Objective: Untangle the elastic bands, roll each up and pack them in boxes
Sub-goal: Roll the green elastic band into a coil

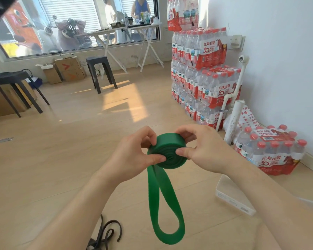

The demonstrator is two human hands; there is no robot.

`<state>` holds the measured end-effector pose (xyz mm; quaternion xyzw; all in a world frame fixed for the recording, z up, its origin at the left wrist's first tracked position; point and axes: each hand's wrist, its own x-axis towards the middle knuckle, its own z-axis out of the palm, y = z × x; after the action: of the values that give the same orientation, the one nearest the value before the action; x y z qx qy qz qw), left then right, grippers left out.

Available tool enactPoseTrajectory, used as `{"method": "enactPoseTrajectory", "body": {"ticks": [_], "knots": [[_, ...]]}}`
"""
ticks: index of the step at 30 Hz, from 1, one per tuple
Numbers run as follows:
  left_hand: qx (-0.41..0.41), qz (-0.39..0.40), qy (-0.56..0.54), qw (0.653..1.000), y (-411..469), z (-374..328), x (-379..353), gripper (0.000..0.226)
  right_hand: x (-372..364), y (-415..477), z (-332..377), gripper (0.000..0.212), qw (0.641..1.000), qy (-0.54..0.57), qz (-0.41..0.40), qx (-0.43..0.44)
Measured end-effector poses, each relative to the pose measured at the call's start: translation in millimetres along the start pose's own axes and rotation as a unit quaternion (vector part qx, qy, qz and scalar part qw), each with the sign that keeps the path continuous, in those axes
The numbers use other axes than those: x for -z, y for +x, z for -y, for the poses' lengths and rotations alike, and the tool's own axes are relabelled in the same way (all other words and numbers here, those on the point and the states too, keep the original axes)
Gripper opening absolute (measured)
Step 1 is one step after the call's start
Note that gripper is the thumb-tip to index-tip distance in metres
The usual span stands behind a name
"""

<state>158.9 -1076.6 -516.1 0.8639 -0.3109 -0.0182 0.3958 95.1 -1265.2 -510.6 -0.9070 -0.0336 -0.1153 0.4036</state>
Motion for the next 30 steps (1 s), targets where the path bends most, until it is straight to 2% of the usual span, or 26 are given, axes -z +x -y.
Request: {"method": "enactPoseTrajectory", "body": {"ticks": [5,8,11,17,21,25,27,30], "knots": [[0.001,-0.025,0.062,0.998,-2.1,-1.8,2.7,0.043,-0.7,1.4,1.7,0.033,0.999,0.022,0.022,-0.013],[-0.023,-0.001,0.156,0.987,-5.6,-9.8,2.0,0.038,-5.9,-1.5,7.6,0.046,0.992,-0.099,0.072,0.035],[-0.046,0.009,0.212,0.976,-7.5,-16.1,0.8,0.034,-13.1,-0.1,10.3,0.040,0.982,-0.160,0.064,0.078],[0.011,-0.015,0.041,0.999,-2.8,-7.5,6.1,0.037,-7.3,1.6,-0.8,0.042,0.999,-0.036,0.013,0.004],[0.023,-0.001,-0.005,1.000,-1.5,-0.3,11.0,0.039,-1.3,1.9,-0.6,0.043,0.996,0.084,0.025,-0.022],[0.020,-0.003,-0.027,0.999,-0.9,3.6,11.2,0.043,2.0,-0.2,3.5,0.063,0.986,0.153,0.060,-0.013],[0.017,-0.013,-0.008,1.000,-1.1,3.6,10.2,0.046,0.6,-1.4,5.1,0.064,0.987,0.130,0.095,-0.002],[-0.001,-0.004,0.080,0.997,-2.3,2.2,7.0,0.045,1.1,-2.3,6.0,0.048,0.992,-0.066,0.095,0.059]]}}
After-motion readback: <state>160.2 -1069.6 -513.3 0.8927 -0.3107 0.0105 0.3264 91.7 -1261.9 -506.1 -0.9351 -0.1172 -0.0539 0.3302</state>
